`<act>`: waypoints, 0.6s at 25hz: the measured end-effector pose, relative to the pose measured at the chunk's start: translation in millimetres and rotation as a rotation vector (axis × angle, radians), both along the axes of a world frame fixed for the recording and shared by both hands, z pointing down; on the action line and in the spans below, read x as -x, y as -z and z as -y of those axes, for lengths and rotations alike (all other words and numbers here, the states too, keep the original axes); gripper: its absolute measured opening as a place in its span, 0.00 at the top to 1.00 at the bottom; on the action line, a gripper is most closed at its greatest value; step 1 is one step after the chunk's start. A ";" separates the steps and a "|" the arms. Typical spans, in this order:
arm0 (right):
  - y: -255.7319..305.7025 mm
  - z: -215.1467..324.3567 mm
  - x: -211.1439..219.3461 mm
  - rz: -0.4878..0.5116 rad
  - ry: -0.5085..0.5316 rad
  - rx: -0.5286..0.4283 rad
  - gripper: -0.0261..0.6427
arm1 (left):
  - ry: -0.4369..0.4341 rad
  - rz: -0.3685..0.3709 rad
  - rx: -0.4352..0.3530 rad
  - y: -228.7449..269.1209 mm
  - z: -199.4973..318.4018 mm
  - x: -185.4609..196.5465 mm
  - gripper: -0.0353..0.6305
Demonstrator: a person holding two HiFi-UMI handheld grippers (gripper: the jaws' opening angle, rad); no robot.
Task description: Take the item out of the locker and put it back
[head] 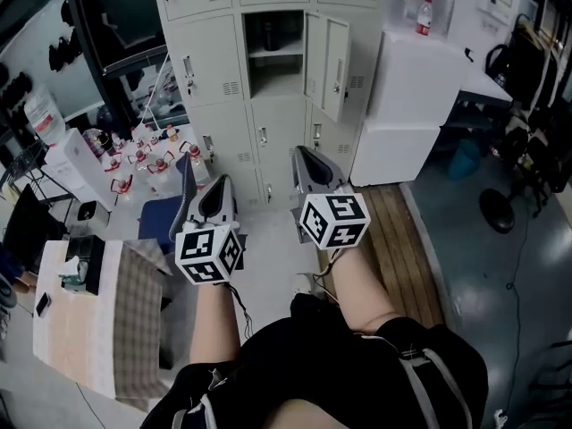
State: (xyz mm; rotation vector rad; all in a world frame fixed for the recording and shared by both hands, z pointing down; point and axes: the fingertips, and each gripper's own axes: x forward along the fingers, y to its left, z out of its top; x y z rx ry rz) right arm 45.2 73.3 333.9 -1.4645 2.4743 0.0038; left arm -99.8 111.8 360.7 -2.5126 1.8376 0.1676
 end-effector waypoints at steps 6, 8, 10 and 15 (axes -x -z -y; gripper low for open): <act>8.5 156.0 -11.1 -0.012 0.001 0.014 0.94 | 0.002 0.001 0.015 11.0 156.8 -16.0 0.93; 11.3 205.4 -15.7 -0.012 0.004 0.019 0.94 | 0.005 0.002 0.015 16.9 206.9 -21.2 0.93; 14.3 252.3 -20.4 -0.011 0.007 0.019 0.94 | 0.008 0.004 0.013 22.7 255.1 -26.8 0.93; 16.9 343.8 -30.3 -0.019 0.018 0.028 0.94 | 0.015 0.017 0.024 29.2 348.8 -42.1 0.93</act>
